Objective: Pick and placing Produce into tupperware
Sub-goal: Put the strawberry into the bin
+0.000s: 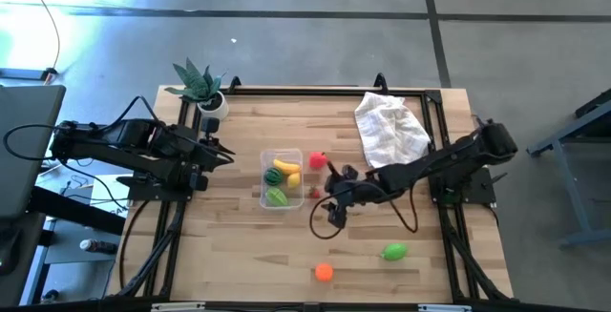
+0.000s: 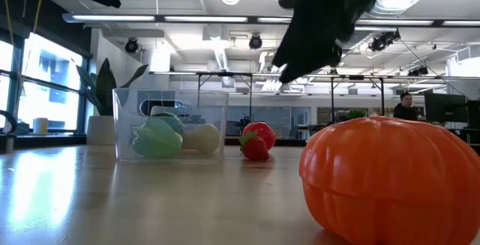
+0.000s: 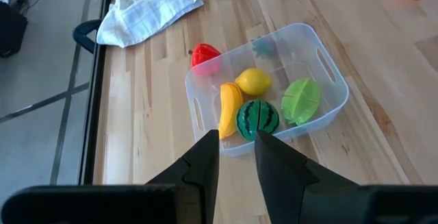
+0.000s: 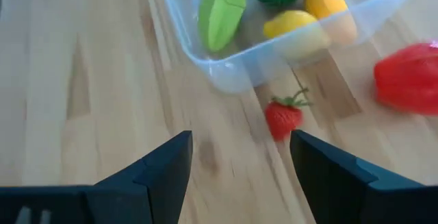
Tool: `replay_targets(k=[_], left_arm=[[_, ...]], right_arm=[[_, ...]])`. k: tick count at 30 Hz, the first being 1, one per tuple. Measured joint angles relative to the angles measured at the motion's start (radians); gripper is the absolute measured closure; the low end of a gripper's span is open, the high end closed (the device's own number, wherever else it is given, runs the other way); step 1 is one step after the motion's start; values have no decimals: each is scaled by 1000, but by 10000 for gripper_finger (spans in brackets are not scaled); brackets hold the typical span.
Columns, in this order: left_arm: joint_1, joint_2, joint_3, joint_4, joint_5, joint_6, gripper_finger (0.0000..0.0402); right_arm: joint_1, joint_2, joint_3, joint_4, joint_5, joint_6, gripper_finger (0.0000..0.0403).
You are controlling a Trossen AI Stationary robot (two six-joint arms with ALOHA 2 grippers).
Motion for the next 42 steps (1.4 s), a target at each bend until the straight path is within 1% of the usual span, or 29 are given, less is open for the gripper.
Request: replay_targets(k=[1,4,12,17,20,23,26,31,35,39,42], left_arm=[[0,0,0,0,0,0,316],[0,0,0,0,0,0,316],[0,0,0,0,0,0,316],[0,0,0,0,0,0,316],[0,0,0,0,0,0,316],[0,0,0,0,0,0,316],[0,0,0,0,0,0,316],[0,0,0,0,0,0,316],[0,0,0,0,0,0,316],[0,0,0,0,0,0,316],[0,0,0,0,0,0,316]], right_arm=[[-6,0,-33,29,0,9,165],[-23,14,-102,42,-1,48,165],[-46,27,-213,176,1,24,165],[-45,27,-248,250,45,-45,165],[-50,36,-263,290,49,-66,165],[-51,70,-263,328,40,-68,165],[-50,130,-262,389,0,-69,165],[-49,222,-205,411,3,-76,165],[-50,286,-125,403,19,-141,165],[-52,330,-30,297,68,-137,165],[-62,352,15,239,68,-127,165]])
